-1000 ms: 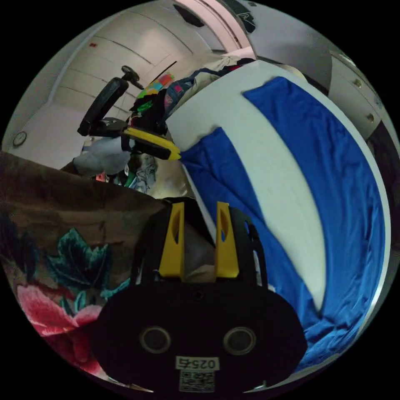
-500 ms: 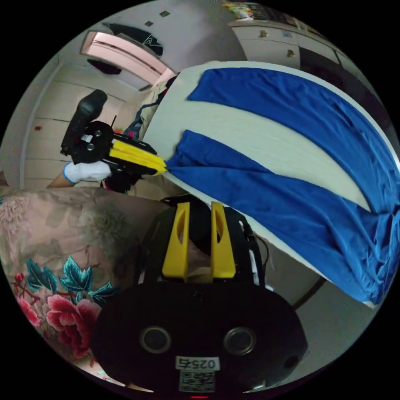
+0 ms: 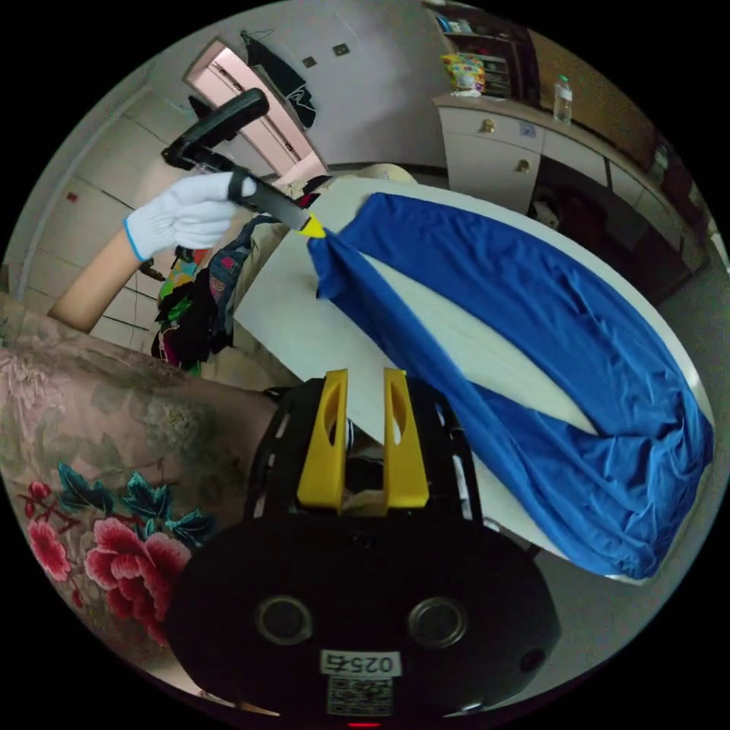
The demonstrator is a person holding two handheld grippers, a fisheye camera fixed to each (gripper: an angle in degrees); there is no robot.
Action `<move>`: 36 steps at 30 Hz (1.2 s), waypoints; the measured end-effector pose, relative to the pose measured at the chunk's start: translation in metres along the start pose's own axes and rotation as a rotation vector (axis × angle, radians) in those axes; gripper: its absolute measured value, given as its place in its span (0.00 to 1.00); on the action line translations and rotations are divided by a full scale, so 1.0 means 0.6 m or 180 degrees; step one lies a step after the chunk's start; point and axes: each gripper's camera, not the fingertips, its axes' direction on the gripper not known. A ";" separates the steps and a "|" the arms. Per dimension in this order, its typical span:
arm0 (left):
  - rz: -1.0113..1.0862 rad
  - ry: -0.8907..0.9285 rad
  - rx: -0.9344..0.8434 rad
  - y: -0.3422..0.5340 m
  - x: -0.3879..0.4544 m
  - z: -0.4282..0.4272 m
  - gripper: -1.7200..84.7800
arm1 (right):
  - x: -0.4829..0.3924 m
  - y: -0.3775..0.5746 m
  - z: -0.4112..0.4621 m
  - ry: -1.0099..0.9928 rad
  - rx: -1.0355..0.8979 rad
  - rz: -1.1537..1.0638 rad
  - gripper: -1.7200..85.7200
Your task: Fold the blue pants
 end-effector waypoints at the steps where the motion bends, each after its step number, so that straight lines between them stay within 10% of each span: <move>1: -0.0060 -0.0004 -0.0019 -0.014 -0.008 0.011 0.01 | 0.005 0.004 0.004 -0.0013 -0.0007 0.0055 0.11; 14: -0.0575 -0.0037 0.0343 0.064 0.002 0.061 0.08 | -0.005 0.011 0.099 0.0395 -0.0270 -0.0275 0.13; 24: -0.0472 -0.1248 0.0284 -0.005 0.081 0.130 0.01 | -0.067 -0.077 0.206 0.0856 -0.0428 -0.0809 0.04; 36: -0.0698 -0.0410 0.0566 0.082 0.047 0.082 0.01 | -0.132 -0.045 0.200 0.0688 -0.0602 -0.1359 0.07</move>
